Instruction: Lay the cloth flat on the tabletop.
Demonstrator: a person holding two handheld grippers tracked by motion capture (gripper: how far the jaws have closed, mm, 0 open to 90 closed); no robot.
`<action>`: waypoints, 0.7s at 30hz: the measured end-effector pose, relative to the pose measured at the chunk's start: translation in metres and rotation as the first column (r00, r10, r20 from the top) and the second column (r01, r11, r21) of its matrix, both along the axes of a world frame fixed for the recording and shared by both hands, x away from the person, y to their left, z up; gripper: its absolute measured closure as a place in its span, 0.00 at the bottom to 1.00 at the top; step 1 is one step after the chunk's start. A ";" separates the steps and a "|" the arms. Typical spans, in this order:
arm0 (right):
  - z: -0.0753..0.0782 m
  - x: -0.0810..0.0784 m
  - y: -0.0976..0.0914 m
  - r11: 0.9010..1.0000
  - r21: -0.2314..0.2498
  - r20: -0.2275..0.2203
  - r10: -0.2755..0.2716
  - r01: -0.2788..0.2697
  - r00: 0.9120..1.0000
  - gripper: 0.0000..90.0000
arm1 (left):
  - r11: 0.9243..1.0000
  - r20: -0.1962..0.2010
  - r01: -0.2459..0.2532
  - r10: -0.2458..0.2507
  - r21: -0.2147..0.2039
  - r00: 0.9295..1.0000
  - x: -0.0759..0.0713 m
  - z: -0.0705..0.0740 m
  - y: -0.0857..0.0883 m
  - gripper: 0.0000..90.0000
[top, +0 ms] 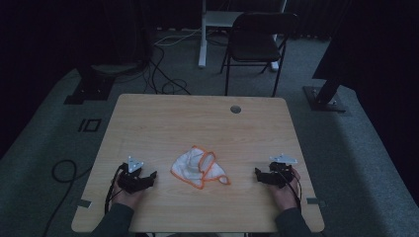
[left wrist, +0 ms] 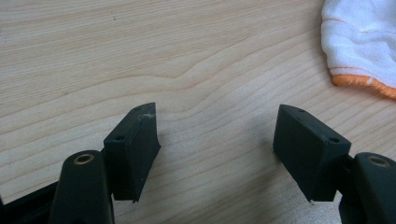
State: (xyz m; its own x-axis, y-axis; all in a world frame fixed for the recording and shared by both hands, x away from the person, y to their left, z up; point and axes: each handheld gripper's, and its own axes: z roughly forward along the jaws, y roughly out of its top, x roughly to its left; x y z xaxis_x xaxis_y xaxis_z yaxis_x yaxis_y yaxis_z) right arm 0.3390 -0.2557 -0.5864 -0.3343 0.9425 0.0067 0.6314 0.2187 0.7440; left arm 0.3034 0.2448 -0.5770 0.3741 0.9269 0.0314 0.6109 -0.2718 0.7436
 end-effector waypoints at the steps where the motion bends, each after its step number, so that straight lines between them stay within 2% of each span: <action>1: 0.000 0.000 0.000 1.000 0.000 0.001 0.001 -0.001 1.000 0.12 | 1.000 0.001 -0.002 0.002 -0.002 1.000 0.000 0.000 0.000 0.35; 13: 0.000 -0.001 0.000 1.000 0.001 -0.001 0.004 -0.004 1.000 0.12 | 1.000 -0.009 0.009 -0.009 0.003 1.000 0.000 0.001 0.000 0.33; 16: 0.000 -0.002 0.001 1.000 -0.001 0.000 0.020 -0.020 1.000 0.13 | 1.000 -0.028 -0.001 0.001 0.003 1.000 0.000 0.004 0.001 0.40; 19: 0.000 -0.002 0.001 1.000 0.000 0.000 0.027 -0.027 1.000 0.13 | 1.000 -0.036 0.009 -0.010 -0.028 0.999 -0.001 0.007 0.002 0.45; 21: 0.000 -0.002 0.001 1.000 -0.001 0.000 0.028 -0.028 1.000 0.13 | 0.999 -0.036 0.016 -0.017 -0.030 0.999 -0.002 0.008 0.003 0.46</action>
